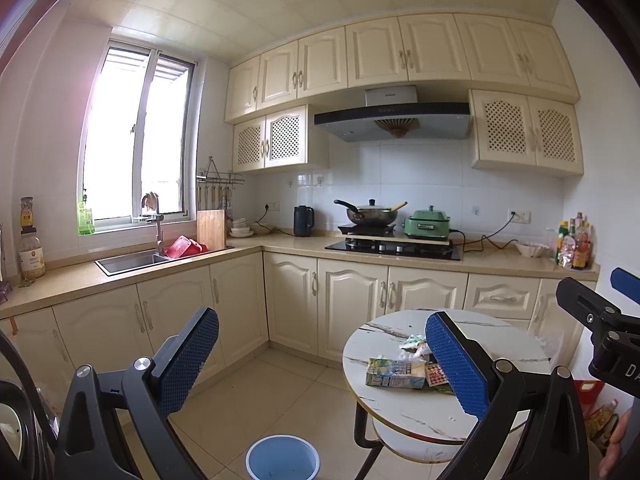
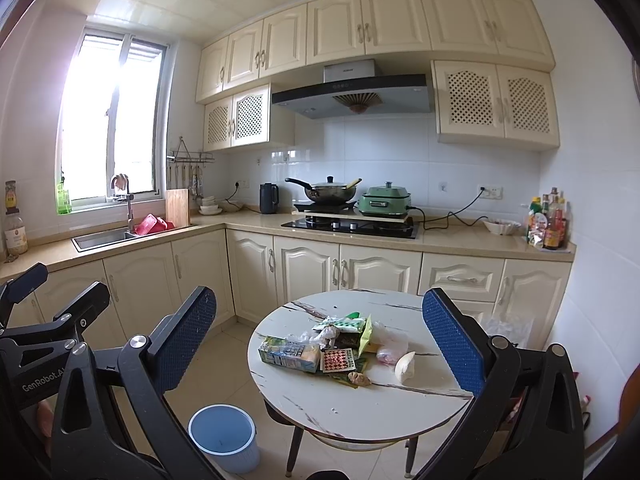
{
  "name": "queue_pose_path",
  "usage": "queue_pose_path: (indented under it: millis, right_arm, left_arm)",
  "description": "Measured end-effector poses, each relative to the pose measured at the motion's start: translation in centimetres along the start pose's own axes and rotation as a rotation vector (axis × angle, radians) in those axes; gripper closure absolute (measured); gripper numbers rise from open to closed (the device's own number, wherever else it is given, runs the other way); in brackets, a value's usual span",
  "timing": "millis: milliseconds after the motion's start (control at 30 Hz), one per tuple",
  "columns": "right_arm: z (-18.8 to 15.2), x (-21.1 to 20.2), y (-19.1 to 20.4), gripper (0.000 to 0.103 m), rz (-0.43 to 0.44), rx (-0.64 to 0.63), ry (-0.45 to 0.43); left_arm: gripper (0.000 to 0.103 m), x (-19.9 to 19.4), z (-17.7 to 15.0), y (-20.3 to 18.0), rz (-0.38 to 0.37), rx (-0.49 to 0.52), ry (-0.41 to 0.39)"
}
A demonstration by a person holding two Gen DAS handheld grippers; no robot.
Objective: Collect trash
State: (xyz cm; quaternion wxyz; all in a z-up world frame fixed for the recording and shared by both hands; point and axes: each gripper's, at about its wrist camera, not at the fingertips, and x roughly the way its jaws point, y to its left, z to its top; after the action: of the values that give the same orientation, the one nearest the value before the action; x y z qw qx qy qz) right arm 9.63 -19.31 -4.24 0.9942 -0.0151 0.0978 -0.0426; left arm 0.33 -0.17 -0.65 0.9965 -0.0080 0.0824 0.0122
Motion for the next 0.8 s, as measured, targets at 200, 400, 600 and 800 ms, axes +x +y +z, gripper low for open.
queue_pose_path:
  millis: [200, 400, 600, 800]
  right_arm:
    - [-0.04, 0.02, -0.04, 0.0, 0.0, 0.0, 0.001]
    - [-0.2, -0.16, -0.03, 0.0, -0.004, 0.001, 0.002]
    - [-0.17, -0.15, 0.14, 0.0, -0.003, -0.001, 0.005]
    - [-0.23, -0.09, 0.17, 0.0, -0.005, 0.0, 0.006]
  left_arm:
    - [0.001, -0.66, 0.42, 0.14, 0.002, 0.002, -0.002]
    - [0.001, -0.73, 0.36, 0.12, 0.002, 0.002, -0.003]
    - [0.001, -0.72, 0.31, 0.1, 0.001, 0.001, -0.003]
    - [0.001, -0.71, 0.29, 0.09, 0.002, 0.001, -0.003]
